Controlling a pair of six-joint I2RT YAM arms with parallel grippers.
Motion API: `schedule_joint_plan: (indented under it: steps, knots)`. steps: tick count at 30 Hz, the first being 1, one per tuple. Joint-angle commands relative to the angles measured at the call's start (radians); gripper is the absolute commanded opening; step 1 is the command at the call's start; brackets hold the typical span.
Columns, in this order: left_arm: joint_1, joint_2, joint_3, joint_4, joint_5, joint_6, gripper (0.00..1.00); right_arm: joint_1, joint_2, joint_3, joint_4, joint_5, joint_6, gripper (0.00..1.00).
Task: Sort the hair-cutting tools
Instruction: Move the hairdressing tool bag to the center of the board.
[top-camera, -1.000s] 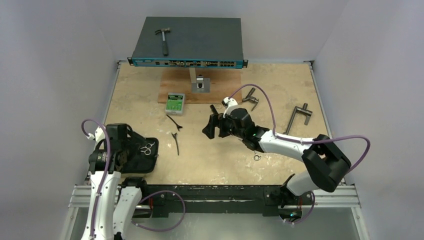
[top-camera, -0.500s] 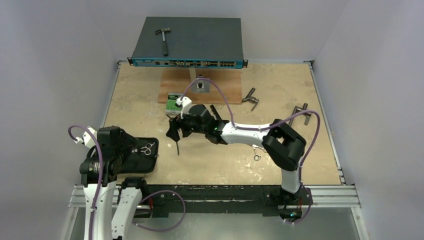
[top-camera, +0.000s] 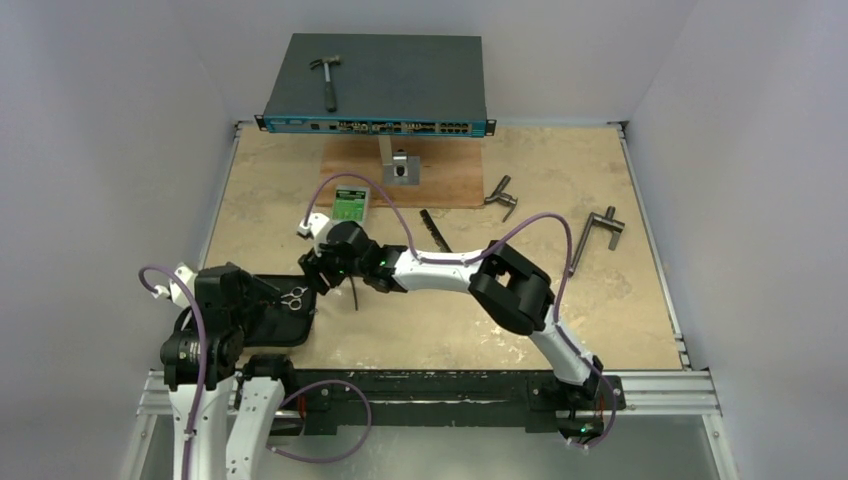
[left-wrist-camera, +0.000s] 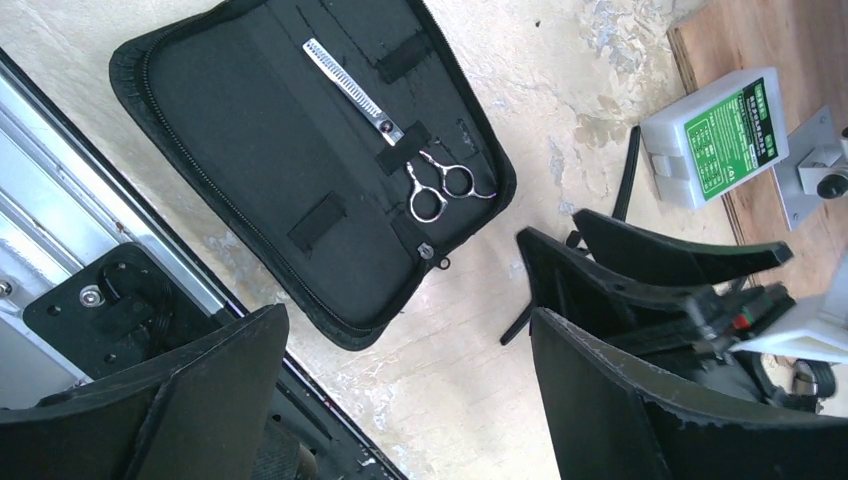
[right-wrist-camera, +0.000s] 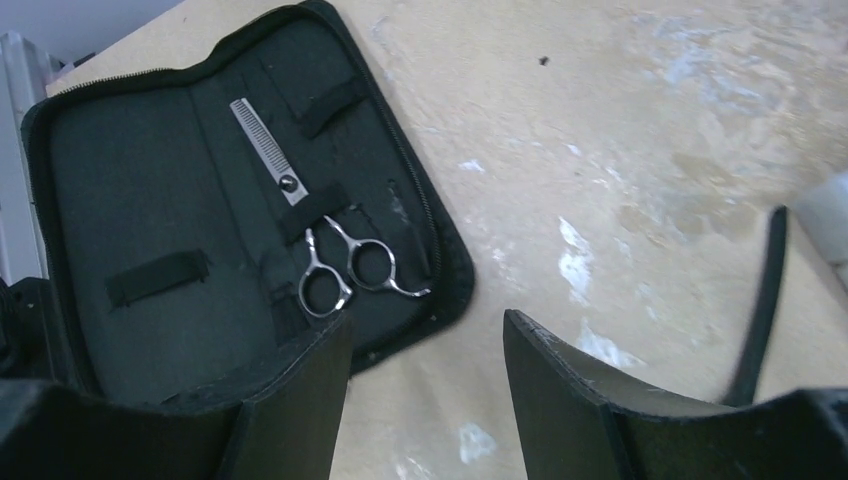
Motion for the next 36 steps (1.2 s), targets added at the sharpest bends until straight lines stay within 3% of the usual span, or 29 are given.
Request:
schedule_joint_plan:
  steps: [1,6,13,18,22,29,36]
  knots:
    - [0.006,-0.019,-0.017,-0.006,0.018,0.001,0.91,0.042,0.047,0.114,-0.039,0.054,-0.059,0.56]
    - [0.006,-0.015,-0.012,-0.008,0.027,0.000,0.90,0.069,0.154,0.260,-0.102,0.099,-0.062,0.49]
    - [0.005,-0.019,0.021,-0.022,0.021,0.013,0.90,0.075,0.199,0.294,-0.118,0.189,-0.059,0.44]
    - [0.006,-0.022,0.024,-0.023,0.026,0.012,0.90,0.078,0.199,0.282,-0.116,0.253,-0.068,0.41]
    - [0.006,-0.030,0.016,-0.021,0.030,0.010,0.90,0.080,0.146,0.190,-0.037,0.272,-0.066,0.44]
    - [0.005,-0.038,0.004,-0.019,0.036,0.004,0.90,0.080,0.139,0.176,-0.037,0.279,-0.067,0.45]
    - [0.006,-0.044,-0.014,-0.010,0.048,-0.001,0.90,0.083,0.166,0.205,-0.080,0.255,-0.068,0.29]
